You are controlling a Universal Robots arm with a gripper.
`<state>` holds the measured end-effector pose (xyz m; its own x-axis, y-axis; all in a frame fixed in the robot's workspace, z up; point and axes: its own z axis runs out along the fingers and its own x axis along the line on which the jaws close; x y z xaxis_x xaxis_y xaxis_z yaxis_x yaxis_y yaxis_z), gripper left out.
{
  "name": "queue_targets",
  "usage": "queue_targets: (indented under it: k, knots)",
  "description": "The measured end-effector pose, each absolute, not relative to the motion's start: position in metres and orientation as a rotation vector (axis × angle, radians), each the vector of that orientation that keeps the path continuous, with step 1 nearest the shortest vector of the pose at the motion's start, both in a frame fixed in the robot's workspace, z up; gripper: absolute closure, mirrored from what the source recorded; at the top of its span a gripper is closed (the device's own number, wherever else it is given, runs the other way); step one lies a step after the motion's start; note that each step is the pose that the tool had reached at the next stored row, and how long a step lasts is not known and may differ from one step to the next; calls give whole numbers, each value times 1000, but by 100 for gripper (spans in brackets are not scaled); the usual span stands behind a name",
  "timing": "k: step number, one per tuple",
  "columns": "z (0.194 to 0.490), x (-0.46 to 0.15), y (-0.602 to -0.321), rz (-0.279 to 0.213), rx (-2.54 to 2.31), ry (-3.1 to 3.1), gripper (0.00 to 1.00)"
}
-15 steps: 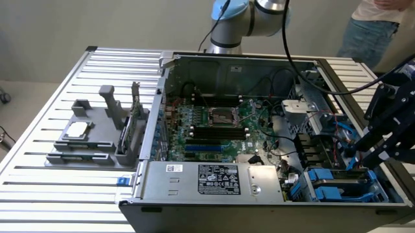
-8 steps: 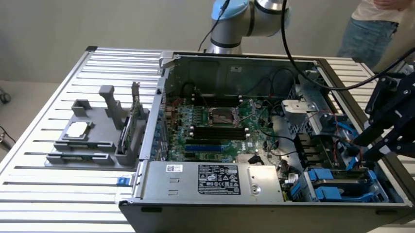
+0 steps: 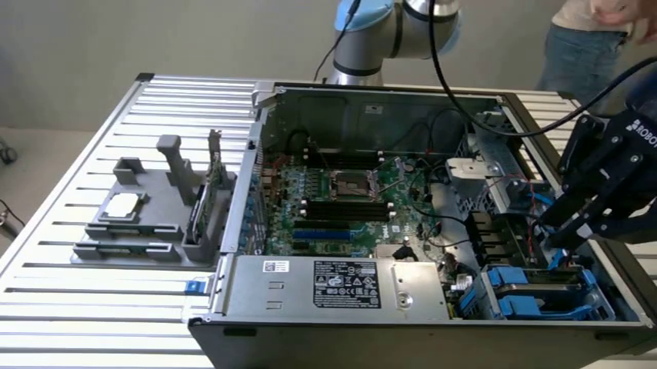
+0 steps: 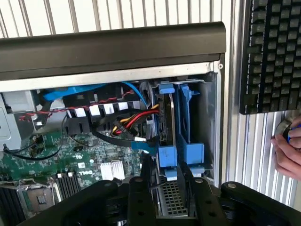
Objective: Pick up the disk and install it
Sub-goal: 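Insert the second disk wire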
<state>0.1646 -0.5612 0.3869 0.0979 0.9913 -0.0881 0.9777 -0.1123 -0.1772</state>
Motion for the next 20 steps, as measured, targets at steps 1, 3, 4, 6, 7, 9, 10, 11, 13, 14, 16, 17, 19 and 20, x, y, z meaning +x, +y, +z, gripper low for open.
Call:
queue_targets:
  k: [1, 3, 4, 6, 7, 9, 10, 11, 13, 14, 16, 17, 19, 20]
  knots:
    - [387, 164, -558, 279, -2275, -2044, 64]
    - [387, 164, -554, 263, -2284, -2052, 64]
    - [387, 164, -553, 251, -2292, -2058, 64]
    - [387, 164, -553, 233, -2308, -2070, 64]
    - [387, 163, -553, 225, -2318, -2077, 64]
    - [386, 163, -553, 208, -2337, -2091, 64]
    - [386, 162, -553, 201, -2344, -2096, 64]
    - [385, 160, -553, 197, -2347, -2098, 64]
    - [384, 156, -553, 195, -2348, -2099, 64]
    - [384, 155, -553, 195, -2349, -2099, 64]
    - [383, 154, -553, 195, -2349, -2100, 64]
    - [383, 154, -552, 196, -2350, -2100, 64]
    - [382, 154, -551, 197, -2351, -2101, 64]
    - [381, 154, -550, 198, -2351, -2101, 64]
